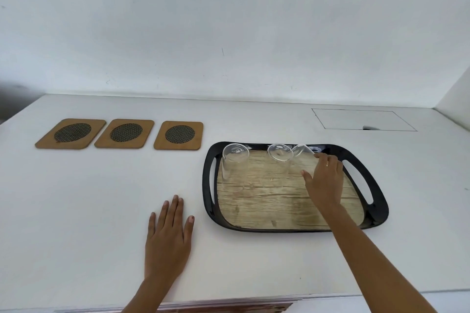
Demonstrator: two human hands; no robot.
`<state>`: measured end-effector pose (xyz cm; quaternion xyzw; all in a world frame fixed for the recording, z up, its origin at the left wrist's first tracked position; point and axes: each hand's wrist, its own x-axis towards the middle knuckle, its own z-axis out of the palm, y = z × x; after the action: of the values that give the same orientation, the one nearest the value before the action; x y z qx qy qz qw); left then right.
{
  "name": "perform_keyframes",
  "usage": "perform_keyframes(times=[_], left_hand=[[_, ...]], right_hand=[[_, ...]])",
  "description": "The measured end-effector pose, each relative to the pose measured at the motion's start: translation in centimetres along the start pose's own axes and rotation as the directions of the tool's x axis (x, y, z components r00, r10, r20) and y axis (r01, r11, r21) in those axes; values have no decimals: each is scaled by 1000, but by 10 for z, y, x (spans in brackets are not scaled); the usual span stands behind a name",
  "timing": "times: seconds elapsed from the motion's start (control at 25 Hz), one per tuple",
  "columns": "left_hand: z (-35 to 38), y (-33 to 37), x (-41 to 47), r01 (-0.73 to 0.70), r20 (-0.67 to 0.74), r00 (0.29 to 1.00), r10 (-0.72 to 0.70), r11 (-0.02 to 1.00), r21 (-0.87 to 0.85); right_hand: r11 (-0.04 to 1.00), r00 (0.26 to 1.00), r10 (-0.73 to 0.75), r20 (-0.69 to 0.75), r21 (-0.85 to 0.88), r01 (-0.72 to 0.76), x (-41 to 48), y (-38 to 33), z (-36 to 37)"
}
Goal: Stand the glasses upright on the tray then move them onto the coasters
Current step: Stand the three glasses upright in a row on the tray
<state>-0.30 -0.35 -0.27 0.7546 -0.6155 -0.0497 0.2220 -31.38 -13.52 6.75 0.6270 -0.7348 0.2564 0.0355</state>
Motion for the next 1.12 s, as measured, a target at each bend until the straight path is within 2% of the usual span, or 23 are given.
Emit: perform_keyframes(times=[0.08, 0.2, 0.28, 0.36, 0.4, 0.44, 0.48, 0.52, 0.56, 0.6, 0.64, 0.72, 0.8, 0.84, 0.88, 0.96, 1.04, 1.12], left_hand=[[-1, 0, 0, -3, 2, 1000, 3, 1000, -6], [-2, 0, -1, -3, -5, 1000, 3, 1000, -13], [-1, 1, -1, -1, -8, 1000, 1, 1000, -10], [-1, 0, -1, 2, -8, 1000, -2, 1000, -17], [0, 0, -1, 3, -7, 1000, -3, 1000, -17], [0, 0, -1, 3, -7, 1000, -3, 1000, -14], [-1, 0, 0, 1, -8, 1000, -1, 1000, -8], [-1, 0, 0, -1, -8, 1000, 1, 1000, -2], [-1, 0, 0, -4, -8, 1000, 4, 1000, 1], [-1, 0, 0, -6, -8, 1000, 6, 1000, 4], [0, 0, 0, -7, -10, 1000, 7, 1000, 9], [0, 0, 1, -10, -15, 1000, 10, 1000, 17], [1, -1, 0, -6, -14, 1000, 6, 1000, 19], [1, -1, 0, -1, -10, 1000, 2, 1000, 16], [1, -1, 1, 3, -5, 1000, -3, 1000, 13], [0, 0, 1, 7, 5, 1000, -7, 1000, 11], [-1, 1, 0, 9, 9, 1000, -9, 1000, 8], [-2, 1, 0, 6, 6, 1000, -6, 1000, 5]], right_hand=[[985, 979, 78, 190, -164, -46, 14, 8, 3], [971, 942, 137, 305, -227, -67, 29, 17, 3], [974, 913, 222, 341, -117, -193, 35, 21, -2], [886, 839, 356, 411, 136, -443, 36, 28, -7], [744, 774, 409, 483, 315, -589, 35, 33, -10], [495, 682, 428, 593, 477, -726, 33, 38, -14], [177, 580, 394, 713, 561, -809, 30, 43, -18], [-119, 512, 313, 800, 568, -815, 26, 47, -22], [-326, 488, 223, 844, 536, -779, 22, 52, -25], [-433, 493, 148, 857, 504, -747, 17, 56, -29], [-468, 517, 97, 851, 497, -731, 11, 56, -33], [-465, 587, 91, 804, 556, -689, 1, 56, -37], [-355, 690, 161, 706, 693, -627, -6, 52, -35], [-220, 761, 210, 614, 788, -575, -8, 47, -34], [-23, 831, 256, 493, 863, -505, -9, 43, -32], [363, 918, 308, 251, 861, -357, -11, 34, -28], [580, 948, 295, 116, 767, -274, -11, 30, -22], [686, 957, 284, 56, 686, -243, -9, 29, -15]])
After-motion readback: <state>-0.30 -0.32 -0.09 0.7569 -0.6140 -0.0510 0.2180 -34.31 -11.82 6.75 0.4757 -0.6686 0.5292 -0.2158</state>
